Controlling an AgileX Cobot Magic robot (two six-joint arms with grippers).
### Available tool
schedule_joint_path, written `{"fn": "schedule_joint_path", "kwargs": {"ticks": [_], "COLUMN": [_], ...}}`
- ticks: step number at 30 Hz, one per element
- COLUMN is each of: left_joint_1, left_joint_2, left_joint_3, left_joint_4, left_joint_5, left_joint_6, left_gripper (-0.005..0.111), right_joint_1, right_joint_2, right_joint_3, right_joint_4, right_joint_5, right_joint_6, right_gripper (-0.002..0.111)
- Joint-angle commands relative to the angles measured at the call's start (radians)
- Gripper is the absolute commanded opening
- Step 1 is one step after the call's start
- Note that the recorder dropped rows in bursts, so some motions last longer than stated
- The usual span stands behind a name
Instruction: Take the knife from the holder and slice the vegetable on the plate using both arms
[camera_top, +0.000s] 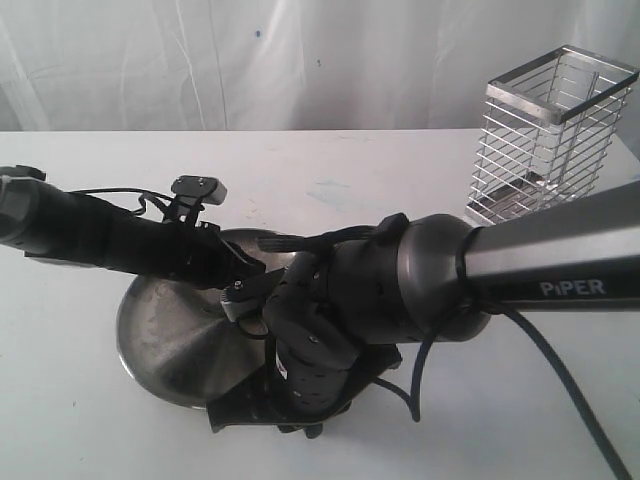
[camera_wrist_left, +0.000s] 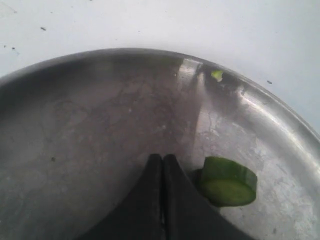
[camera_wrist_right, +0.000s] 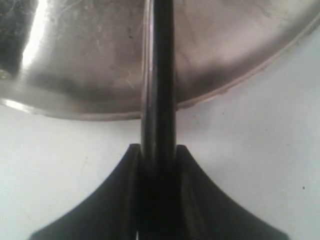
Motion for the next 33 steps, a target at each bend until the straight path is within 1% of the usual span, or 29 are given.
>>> {"fn": "schedule_joint_path", "kwargs": {"ticks": [1, 3, 6, 7, 9, 13, 21, 26, 30, 33], "left_joint_1": [-0.004, -0.004, -0.004, -0.004, -0.004, -0.004, -0.004, -0.004, -0.004, -0.004], "left_joint_2": [0.046, 0.038, -0.014, -0.034, -0.06, -0.058, -0.023, -0.005, 0.014, 0.027], "left_joint_3": [0.032, 0.028, -0.01, -0.015, -0.017, -0.017, -0.017, -0.017, -0.017, -0.017], "left_joint_4": [0.137, 0.133, 0.129, 0.129, 0.129, 0.145, 0.26, 0.273, 0.352, 0.369], "left_joint_5": [-0.064, -0.031, 0.08, 0.097, 0.094, 0.077, 0.077, 0.077, 0.072, 0.06], "left_joint_6": [-0.044, -0.048, -0.054, -0.059, -0.061, -0.075, -0.142, -0.155, -0.207, -0.243], "left_gripper": [0.0, 0.0, 0.0, 0.0, 0.0, 0.0, 0.0, 0.0, 0.0, 0.0], "right_joint_1": [-0.005, -0.005, -0.005, -0.005, -0.005, -0.005, -0.005, -0.005, -0.008, -0.019], "right_joint_2": [-0.004, -0.004, -0.004, -0.004, -0.004, -0.004, -0.004, -0.004, -0.004, -0.004], "right_joint_3": [0.002, 0.002, 0.002, 0.002, 0.002, 0.002, 0.002, 0.002, 0.002, 0.002], "right_joint_4": [-0.023, -0.012, -0.012, -0.012, -0.012, -0.012, -0.012, -0.019, -0.024, -0.022], "right_joint_5": [0.031, 0.076, 0.084, 0.081, 0.078, 0.084, 0.082, 0.078, 0.08, 0.104], "right_joint_6": [-0.007, -0.049, -0.059, -0.059, -0.059, -0.073, -0.073, -0.073, -0.073, -0.074], "right_gripper": [0.0, 0.0, 0.0, 0.0, 0.0, 0.0, 0.0, 0.0, 0.0, 0.0]}}
